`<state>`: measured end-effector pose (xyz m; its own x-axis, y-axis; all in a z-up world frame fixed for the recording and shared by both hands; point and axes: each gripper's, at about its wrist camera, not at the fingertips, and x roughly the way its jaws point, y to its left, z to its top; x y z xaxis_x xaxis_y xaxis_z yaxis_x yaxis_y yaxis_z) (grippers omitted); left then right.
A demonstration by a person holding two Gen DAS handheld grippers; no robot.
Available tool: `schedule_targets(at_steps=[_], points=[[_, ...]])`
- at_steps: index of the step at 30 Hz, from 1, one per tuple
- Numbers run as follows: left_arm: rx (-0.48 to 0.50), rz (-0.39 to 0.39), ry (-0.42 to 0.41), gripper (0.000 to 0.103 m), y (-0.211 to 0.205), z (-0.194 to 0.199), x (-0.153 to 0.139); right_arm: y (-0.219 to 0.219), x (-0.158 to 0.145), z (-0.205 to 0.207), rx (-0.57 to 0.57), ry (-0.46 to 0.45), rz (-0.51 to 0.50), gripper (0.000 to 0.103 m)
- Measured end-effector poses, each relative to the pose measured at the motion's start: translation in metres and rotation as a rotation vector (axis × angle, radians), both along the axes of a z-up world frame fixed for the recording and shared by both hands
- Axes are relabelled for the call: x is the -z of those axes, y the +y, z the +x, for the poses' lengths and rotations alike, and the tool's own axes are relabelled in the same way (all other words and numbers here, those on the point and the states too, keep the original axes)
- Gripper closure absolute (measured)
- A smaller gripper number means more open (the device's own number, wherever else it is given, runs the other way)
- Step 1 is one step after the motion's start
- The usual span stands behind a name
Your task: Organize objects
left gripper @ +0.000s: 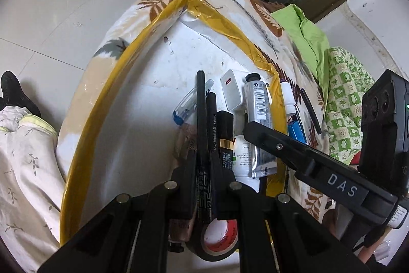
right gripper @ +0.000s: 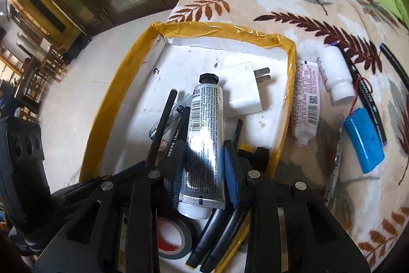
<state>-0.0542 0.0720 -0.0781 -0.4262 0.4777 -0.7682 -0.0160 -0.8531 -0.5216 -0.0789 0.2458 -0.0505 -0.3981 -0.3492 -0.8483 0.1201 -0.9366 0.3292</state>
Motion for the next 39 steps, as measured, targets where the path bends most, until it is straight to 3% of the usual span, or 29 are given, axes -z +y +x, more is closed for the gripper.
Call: schedule_targets(at_steps=[6,10,12,13,14,16,23,32,35,39], points=[[-0.012,0.012,0.003,0.095,-0.003,0.001,-0.001,-0.001,-0.001,0.001,0.008,0.002,0.003,0.073],[-0.019,0.084,-0.001,0.092,-0.009,0.001,-0.001,0.002,-0.003,0.002,0.014,-0.008,-0.043,0.073],[-0.030,0.132,0.014,0.075,-0.014,0.003,-0.003,0.003,-0.008,0.003,0.009,0.009,-0.058,0.073],[-0.046,0.152,0.031,0.053,-0.017,0.005,-0.005,0.004,-0.013,0.004,0.009,0.025,-0.061,0.070],[-0.060,0.181,0.058,0.042,-0.020,0.008,-0.008,0.005,-0.017,0.005,0.010,0.039,-0.064,0.067],[-0.052,0.226,0.100,0.035,-0.022,0.012,-0.015,0.007,-0.026,0.008,0.012,0.063,-0.065,0.053],[-0.044,0.162,0.184,0.034,-0.015,0.025,-0.031,0.020,-0.041,0.017,0.006,0.083,-0.092,0.053],[-0.065,0.096,0.224,0.034,-0.008,0.039,-0.049,0.082,-0.045,0.040,0.056,0.076,-0.098,0.053],[-0.054,0.099,0.209,0.034,0.008,0.045,-0.057,0.115,-0.040,0.054,0.102,0.061,-0.092,0.053],[0.001,0.164,0.163,0.034,0.052,0.052,-0.064,0.157,-0.029,0.070,0.173,0.051,-0.090,0.053]])
